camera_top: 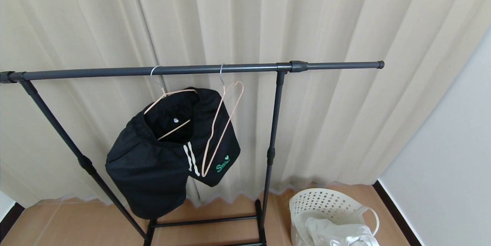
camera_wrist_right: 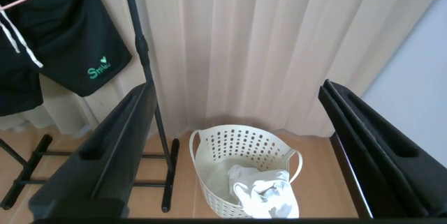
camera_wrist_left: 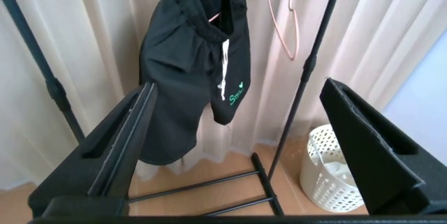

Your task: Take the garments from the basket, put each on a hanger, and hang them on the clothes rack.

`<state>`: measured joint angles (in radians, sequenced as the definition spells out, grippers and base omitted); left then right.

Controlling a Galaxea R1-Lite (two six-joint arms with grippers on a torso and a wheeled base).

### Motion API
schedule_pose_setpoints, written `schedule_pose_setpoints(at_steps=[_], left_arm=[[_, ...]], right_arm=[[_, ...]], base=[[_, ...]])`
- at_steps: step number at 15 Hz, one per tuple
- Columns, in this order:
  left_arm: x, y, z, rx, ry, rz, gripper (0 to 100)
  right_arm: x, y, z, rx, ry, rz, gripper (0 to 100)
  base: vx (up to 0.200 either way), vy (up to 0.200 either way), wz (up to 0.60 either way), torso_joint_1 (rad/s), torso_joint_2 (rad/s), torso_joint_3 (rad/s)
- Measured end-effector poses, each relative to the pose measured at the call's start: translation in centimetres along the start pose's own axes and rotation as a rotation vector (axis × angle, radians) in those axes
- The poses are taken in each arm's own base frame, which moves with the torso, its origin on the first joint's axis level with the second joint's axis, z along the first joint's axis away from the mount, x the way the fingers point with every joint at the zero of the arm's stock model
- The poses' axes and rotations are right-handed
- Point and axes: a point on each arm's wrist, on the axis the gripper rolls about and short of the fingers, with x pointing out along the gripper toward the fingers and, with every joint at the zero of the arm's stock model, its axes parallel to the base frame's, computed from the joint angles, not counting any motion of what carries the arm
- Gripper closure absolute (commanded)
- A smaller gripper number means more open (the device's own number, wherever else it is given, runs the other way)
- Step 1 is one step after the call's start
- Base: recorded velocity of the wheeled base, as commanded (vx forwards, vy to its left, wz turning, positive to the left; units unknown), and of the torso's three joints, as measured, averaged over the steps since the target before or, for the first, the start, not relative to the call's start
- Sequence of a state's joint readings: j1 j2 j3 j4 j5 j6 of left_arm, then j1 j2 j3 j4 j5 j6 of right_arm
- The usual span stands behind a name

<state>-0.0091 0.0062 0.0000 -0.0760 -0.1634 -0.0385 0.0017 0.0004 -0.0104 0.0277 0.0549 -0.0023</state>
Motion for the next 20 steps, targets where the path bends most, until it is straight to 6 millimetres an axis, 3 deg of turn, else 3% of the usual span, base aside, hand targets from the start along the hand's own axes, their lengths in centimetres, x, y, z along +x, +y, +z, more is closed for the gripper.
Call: schedule_pose_setpoints(at_steps=[4,8,12,20], left_arm=[[0.0,0.0,0.01,-0.004,-0.001,0.001,0],[0.0,0.01,0.0,0.005,-0.001,0.004,0],[-0.03,0.27,-0.5,0.103,0.051,0.112,0],[-0.04,0.29,-0.75,0.088,0.075,0.119,0]], right_arm=[[-0.01,0.0,0.02,0.0,-0.001,0.0,0],[0.0,0.0,0.01,0.0,0.0,0.0,0],[0.0,0.0,0.03,0.002,-0.003,0.0,0],[0.0,0.0,0.03,-0.001,-0.002,0.0,0]], base=[[0.0,0.0,0.0,-0.026,0.06,0.036],[0.0,0.0,0.0,-0.135,0.33,0.178],[0.0,0.0,0.0,-0.143,0.34,0.195],[0.0,0.0,0.0,-0.152,0.37,0.213]])
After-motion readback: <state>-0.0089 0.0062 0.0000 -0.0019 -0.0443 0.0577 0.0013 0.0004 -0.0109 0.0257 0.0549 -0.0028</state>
